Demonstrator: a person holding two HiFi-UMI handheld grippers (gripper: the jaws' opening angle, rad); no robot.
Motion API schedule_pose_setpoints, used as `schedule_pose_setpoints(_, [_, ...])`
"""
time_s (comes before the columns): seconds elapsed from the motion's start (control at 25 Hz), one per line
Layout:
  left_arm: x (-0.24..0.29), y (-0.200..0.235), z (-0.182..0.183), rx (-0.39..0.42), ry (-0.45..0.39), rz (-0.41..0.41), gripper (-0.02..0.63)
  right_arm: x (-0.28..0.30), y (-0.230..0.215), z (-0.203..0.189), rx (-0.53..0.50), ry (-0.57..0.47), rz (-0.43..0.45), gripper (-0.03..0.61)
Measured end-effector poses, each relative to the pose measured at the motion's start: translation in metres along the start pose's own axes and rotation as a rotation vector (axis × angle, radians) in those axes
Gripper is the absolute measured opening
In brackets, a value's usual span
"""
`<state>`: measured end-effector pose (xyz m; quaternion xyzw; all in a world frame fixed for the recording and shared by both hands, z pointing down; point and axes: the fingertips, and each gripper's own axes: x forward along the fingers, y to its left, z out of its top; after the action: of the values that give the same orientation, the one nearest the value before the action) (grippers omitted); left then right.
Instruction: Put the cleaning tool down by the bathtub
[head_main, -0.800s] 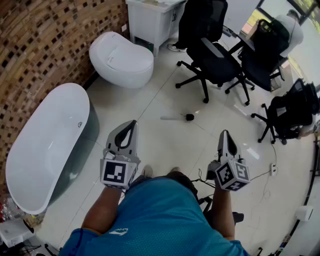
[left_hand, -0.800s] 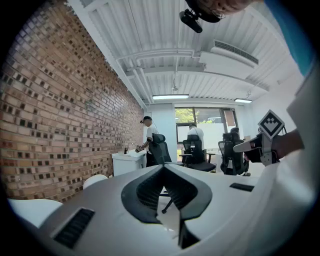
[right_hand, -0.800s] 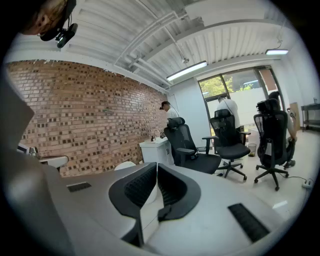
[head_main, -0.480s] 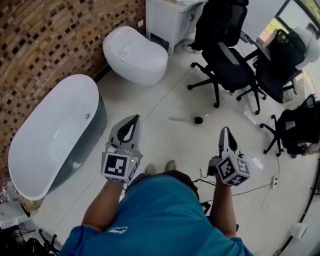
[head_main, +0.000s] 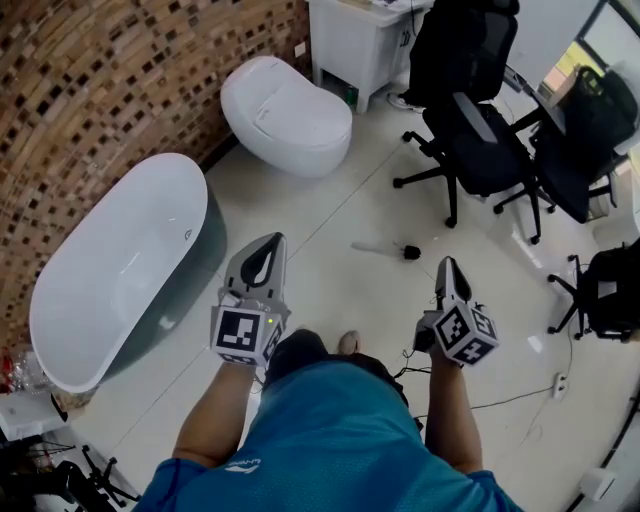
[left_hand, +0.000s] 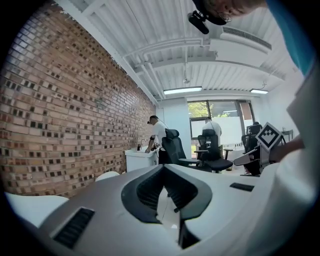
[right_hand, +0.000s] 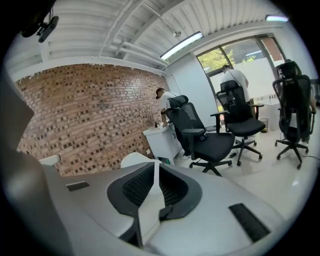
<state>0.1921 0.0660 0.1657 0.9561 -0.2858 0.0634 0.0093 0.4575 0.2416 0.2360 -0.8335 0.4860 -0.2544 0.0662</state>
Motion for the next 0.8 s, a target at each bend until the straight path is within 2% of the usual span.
schedule_pose_setpoints(0.24, [0.039,0.022,-0.018,-0.04,0.024,-0.033,-0.002,0.028,0.009,-0.003,-0.035,0.02,-0.064,0.054])
schedule_pose_setpoints(0.44, [0.077,0.036,-0.021,-0.032,0.017,-0.087,-0.002,0.055,0.017,-0.003,-0.087,0.029,-0.092,0.069])
schedule_pose_setpoints(0.6, [0.102,0.048,-0.039,-0.008,0.03,-0.1,-0.002,0.086,0.017,-0.018,-0.114,0.04,-0.075,0.087])
schedule_pose_setpoints(0.8, [0.12,0.053,-0.084,-0.015,0.024,-0.088,-0.002,0.13,-0.008,-0.058,-0.095,0.08,-0.091,0.089])
